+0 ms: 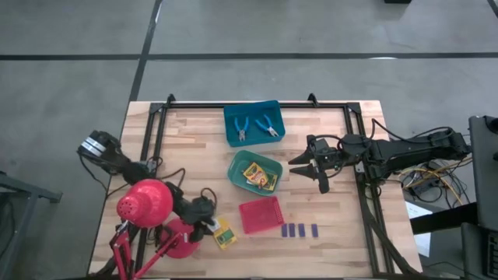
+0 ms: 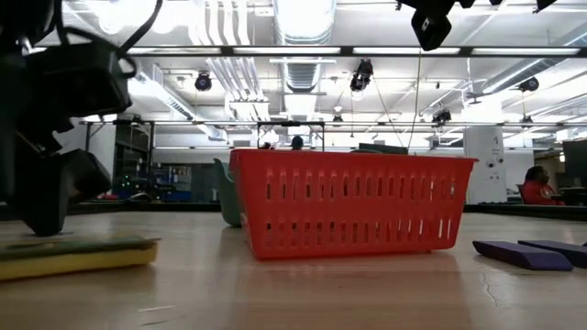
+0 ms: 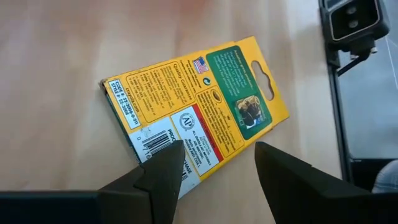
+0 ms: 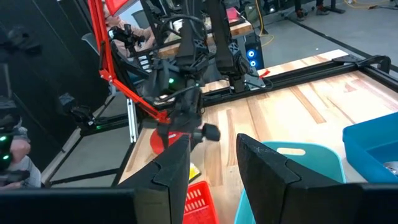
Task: Pick & Place School Supplies
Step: Put the yellow crayon box in the green bin
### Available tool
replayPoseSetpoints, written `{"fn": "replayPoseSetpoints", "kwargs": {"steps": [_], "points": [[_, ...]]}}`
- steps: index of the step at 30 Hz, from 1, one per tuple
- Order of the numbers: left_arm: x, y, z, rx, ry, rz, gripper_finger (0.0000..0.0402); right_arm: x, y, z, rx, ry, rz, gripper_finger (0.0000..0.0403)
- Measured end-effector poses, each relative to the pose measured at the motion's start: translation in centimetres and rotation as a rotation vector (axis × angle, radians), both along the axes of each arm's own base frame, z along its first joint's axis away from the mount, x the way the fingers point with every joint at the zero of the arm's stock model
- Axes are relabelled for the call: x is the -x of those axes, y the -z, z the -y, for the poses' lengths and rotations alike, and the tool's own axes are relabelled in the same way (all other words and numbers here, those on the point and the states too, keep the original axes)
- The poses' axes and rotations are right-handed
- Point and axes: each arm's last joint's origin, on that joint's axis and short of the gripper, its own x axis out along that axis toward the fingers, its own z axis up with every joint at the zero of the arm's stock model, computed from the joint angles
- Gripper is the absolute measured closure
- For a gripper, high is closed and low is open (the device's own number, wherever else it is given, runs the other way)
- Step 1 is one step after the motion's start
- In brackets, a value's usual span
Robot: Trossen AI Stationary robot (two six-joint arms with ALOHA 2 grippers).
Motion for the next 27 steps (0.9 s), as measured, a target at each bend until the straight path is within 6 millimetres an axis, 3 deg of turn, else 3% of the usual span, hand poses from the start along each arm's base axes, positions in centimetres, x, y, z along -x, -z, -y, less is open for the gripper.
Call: {"fn": "replayPoseSetpoints", "kwargs": {"steps": [16,27], "points": [[5.1,0.9,-7.1,0.092,-0.288,0.031,0.0195,0.0,0.0,0.0,0.0,0.0,0.0,0.0278],[5.8,1.7,-10.6,0.079,-0.475,0.032,0.0195,0.0,0.0,0.0,-0.001,0.0,0.0,0.0278]]}}
